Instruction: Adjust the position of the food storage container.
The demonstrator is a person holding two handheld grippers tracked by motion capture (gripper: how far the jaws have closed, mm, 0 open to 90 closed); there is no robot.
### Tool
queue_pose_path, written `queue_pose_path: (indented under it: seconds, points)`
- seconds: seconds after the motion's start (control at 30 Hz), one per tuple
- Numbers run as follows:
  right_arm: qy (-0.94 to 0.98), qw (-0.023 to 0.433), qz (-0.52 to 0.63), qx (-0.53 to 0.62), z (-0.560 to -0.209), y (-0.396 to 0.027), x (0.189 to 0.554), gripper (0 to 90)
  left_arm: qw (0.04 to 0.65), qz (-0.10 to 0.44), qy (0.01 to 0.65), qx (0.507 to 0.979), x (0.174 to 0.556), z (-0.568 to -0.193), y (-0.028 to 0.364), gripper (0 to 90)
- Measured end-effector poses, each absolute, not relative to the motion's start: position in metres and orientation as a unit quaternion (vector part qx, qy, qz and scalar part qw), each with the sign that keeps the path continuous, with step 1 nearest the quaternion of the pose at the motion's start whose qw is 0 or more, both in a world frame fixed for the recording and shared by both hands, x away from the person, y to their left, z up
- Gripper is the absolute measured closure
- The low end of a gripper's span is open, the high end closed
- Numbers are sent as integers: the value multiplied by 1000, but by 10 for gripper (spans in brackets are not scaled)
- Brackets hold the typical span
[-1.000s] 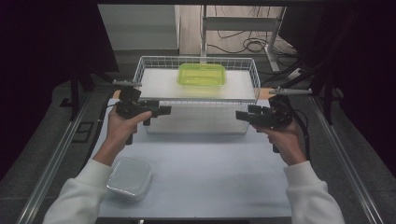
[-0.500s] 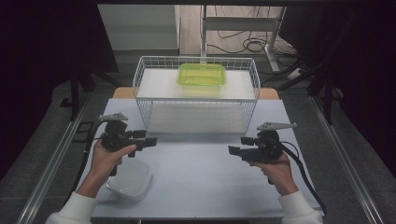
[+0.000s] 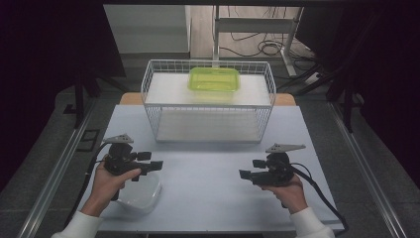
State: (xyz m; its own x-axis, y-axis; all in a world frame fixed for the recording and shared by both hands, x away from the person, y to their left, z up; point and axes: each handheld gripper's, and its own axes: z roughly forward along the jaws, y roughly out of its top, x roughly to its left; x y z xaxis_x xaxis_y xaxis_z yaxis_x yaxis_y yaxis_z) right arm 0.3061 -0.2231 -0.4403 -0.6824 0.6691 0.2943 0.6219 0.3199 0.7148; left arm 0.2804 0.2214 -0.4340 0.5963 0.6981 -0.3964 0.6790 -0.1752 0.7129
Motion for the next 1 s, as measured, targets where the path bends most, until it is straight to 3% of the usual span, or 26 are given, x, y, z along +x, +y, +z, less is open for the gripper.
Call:
queue_pose_path:
  seconds: [0.57, 0.87, 1.0]
  points:
    - [819, 15, 407, 403, -451, -220, 303, 236, 411, 50, 447, 793, 265, -431, 230, 261]
    - [814, 12, 406, 414, -451, -220, 304, 236, 406, 32, 454, 792, 260, -438, 246, 260]
    - [817, 10, 399, 415, -454, -219, 304, 236, 389, 39, 458, 799, 255, -440, 252, 326]
